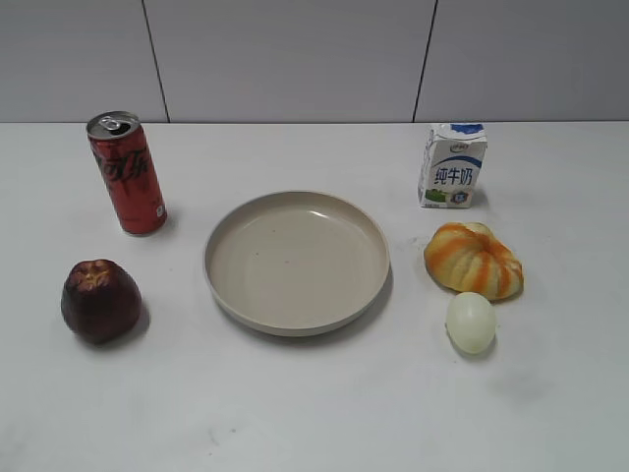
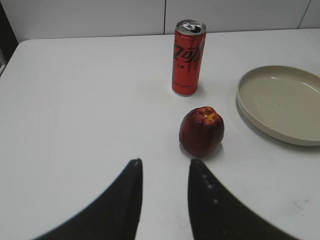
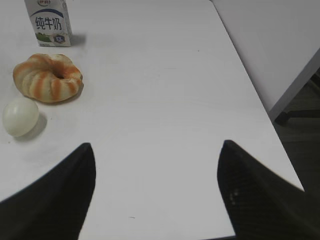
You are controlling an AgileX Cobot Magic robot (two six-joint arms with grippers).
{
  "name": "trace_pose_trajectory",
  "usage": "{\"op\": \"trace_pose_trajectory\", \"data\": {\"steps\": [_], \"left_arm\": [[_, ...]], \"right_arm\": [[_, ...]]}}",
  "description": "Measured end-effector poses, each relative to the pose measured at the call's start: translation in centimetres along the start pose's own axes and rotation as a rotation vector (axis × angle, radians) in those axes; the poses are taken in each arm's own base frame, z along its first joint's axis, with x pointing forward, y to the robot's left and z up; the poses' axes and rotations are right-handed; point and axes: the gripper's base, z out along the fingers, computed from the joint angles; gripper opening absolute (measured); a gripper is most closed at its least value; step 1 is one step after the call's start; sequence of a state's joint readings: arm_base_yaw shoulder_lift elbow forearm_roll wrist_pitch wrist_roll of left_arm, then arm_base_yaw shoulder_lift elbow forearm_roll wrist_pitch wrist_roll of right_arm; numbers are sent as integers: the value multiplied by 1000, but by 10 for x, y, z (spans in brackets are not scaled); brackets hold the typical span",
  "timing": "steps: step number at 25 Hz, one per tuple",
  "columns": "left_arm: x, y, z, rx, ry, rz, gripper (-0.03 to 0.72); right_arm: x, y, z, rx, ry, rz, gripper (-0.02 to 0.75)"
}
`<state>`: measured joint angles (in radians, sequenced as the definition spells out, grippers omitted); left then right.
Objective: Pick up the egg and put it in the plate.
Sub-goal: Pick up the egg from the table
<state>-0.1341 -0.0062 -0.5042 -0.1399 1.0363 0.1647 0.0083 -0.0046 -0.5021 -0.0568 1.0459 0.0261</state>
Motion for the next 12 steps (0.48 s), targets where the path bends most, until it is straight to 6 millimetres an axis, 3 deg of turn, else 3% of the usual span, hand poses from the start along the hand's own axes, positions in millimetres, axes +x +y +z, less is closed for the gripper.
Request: {"op": "trace_pose_trajectory", "data": {"steps": [12], "left_arm": [[0,0,0,0,2,0,230]], "right_arm": [[-1,-3,1,29,5,-18,573]]}}
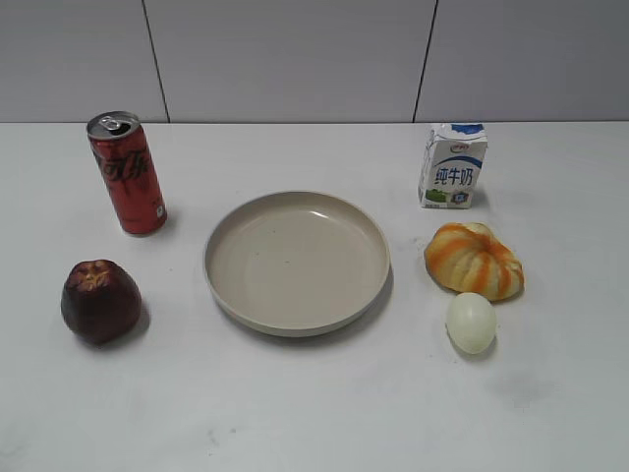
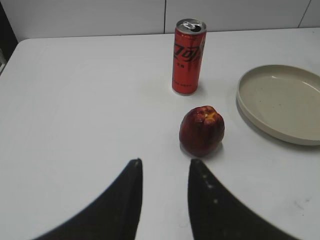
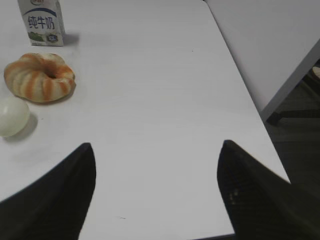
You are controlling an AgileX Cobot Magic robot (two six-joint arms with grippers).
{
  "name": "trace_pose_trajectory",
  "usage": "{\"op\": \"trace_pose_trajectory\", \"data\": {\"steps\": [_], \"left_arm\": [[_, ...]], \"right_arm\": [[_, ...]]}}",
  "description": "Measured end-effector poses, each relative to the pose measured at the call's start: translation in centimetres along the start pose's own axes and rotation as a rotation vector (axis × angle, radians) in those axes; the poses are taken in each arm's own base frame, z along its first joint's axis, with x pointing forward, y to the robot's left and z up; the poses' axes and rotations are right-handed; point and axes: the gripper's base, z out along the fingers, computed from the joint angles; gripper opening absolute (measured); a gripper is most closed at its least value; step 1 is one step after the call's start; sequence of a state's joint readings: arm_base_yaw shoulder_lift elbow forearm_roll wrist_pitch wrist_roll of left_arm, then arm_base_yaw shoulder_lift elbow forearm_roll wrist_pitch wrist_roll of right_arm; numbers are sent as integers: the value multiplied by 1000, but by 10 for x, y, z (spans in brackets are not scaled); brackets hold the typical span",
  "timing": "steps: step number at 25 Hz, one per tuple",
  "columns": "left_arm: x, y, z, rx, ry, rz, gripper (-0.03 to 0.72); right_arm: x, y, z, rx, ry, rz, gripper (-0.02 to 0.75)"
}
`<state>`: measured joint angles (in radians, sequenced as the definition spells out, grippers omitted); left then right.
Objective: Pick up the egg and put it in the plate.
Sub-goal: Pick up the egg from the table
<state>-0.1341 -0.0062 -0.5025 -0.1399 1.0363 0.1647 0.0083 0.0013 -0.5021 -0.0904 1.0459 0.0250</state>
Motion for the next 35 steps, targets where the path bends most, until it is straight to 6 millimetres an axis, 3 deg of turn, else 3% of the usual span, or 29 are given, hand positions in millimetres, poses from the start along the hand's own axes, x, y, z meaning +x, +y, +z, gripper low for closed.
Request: {"op": "trace_pose_trajectory", "data": {"steps": [5,8,15,24,27,31,35], "left_arm": [[0,0,0,0,0,0,230],[0,0,0,0,0,0,230],[1,0,1,0,3,0,230],[1,0,1,0,3,0,230],[1,0,1,0,3,0,230],[1,0,1,0,3,0,230],[1,0,1,0,3,0,230]], "right_arm": [[-12,0,21,13,132,-23,573],[-29,2,42,-3,224,-26,573],[-63,20,116,-115,538,73,573],[-60,39,223,-172,918,99,573],[-61,59,247,-212,959,40,573],[-60,109,268,-274,965,-45,573],[-48,159,283,-258,988,-116,573]]}}
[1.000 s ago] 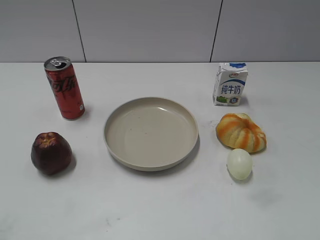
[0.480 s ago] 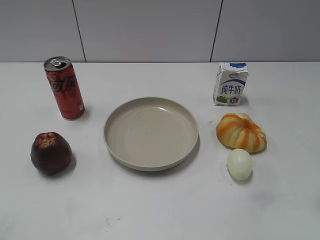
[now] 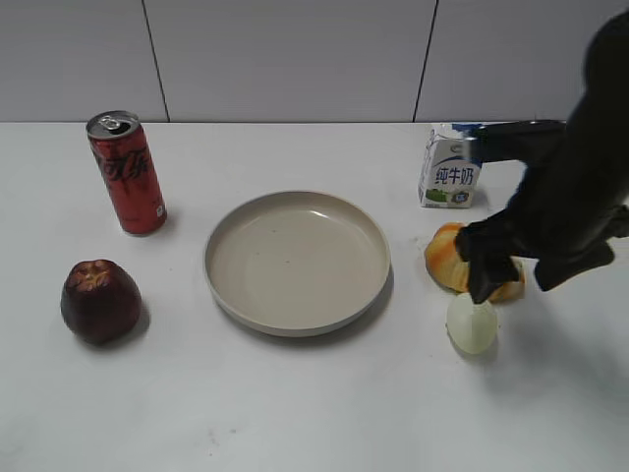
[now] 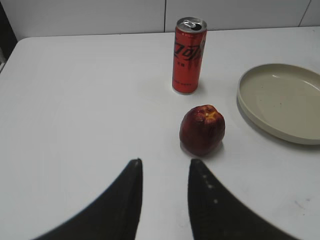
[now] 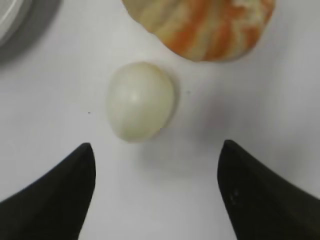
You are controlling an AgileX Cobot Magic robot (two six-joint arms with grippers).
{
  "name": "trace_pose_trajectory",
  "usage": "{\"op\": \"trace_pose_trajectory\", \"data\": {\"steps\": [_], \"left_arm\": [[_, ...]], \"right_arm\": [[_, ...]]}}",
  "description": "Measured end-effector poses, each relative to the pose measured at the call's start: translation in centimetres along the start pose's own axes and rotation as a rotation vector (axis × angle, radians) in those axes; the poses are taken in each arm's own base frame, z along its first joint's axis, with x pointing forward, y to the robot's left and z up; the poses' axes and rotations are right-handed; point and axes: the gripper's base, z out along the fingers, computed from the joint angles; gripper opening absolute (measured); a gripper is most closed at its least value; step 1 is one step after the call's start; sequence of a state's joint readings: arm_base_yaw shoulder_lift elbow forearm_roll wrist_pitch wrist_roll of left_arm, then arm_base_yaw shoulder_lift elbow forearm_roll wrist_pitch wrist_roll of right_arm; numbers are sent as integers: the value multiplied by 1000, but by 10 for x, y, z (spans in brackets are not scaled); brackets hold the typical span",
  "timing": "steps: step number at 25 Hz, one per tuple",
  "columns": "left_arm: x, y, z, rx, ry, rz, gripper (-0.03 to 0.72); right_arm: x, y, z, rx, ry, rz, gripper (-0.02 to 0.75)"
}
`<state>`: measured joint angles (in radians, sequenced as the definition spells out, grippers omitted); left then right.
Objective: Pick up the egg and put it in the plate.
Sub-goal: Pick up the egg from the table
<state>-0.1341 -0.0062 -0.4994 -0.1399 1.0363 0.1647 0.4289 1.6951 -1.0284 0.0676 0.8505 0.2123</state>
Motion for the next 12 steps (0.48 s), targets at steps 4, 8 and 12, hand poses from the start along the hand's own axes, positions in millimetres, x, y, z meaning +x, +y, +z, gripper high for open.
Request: {"op": "trace_pose_trajectory", "data": {"steps": [4,8,12], "left_arm": [[0,0,0,0,0,0,230],[0,0,0,0,0,0,230],[0,0,0,0,0,0,230]], "right_arm": [[-7,20,29,49,40,21,573],[-10,20,51,74,64,58,573],[-13,20,65,80,61,80,573]]}}
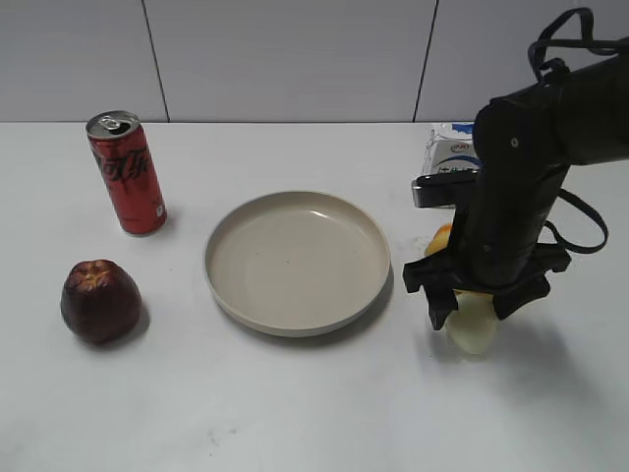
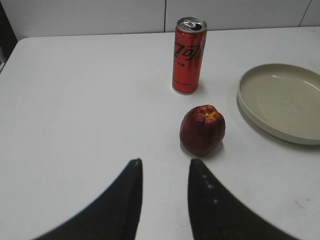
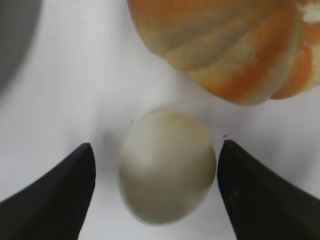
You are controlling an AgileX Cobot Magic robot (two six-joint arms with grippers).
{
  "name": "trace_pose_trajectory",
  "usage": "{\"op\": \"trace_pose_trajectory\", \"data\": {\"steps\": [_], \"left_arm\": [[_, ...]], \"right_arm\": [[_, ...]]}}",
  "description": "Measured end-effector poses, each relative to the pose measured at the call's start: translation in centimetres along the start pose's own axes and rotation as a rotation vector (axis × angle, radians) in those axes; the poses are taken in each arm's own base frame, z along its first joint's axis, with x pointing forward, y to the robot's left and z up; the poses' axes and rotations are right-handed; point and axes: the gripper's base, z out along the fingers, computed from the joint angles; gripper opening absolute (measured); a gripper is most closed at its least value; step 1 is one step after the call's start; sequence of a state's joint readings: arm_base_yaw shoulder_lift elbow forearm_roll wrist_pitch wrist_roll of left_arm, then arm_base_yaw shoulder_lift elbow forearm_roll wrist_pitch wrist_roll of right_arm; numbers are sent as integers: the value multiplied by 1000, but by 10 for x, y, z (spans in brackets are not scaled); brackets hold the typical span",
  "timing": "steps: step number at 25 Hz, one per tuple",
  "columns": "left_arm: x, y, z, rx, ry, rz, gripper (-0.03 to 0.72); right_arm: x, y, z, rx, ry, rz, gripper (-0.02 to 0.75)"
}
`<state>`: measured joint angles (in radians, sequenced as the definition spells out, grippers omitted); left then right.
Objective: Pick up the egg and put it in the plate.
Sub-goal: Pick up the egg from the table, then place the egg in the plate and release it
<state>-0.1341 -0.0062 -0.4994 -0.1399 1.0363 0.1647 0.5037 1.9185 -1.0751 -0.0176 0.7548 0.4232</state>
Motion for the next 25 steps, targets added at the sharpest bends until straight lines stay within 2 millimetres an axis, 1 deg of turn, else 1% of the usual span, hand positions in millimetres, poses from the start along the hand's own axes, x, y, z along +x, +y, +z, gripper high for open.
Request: {"op": "trace_pose_trajectory", "data": {"steps": [3,5,7,9,10,15,17,19,22,24,25], "left_arm": [[0,0,0,0,0,0,230],[0,0,0,0,0,0,230],[0,0,0,0,0,0,230],[0,0,0,0,0,0,230],[0,0,0,0,0,0,230],[0,0,0,0,0,0,230],[0,0,0,0,0,0,230],[0,0,0,0,0,0,230],[0,0,0,0,0,0,230],[0,0,0,0,0,0,230],[0,0,0,0,0,0,230]], "right_arm": [[-2,0,5,4,-9,10,570],[-2,0,10,11,5,12,550],[-1,0,15,19,22,12,517],[-1,0,17,23,29,11,459],[-1,0,17,24,30,12,449],[-4,1,11,33,49,9,449],[-10,4,3,31,49,-28,449],[-17,12,-10,12,33,-80,449],[-31,34,-37,-47,-20,-181,449],[-41,55,-56,-92,-79,-262,449],[-45,64,-62,-107,-106,-290,449]]}}
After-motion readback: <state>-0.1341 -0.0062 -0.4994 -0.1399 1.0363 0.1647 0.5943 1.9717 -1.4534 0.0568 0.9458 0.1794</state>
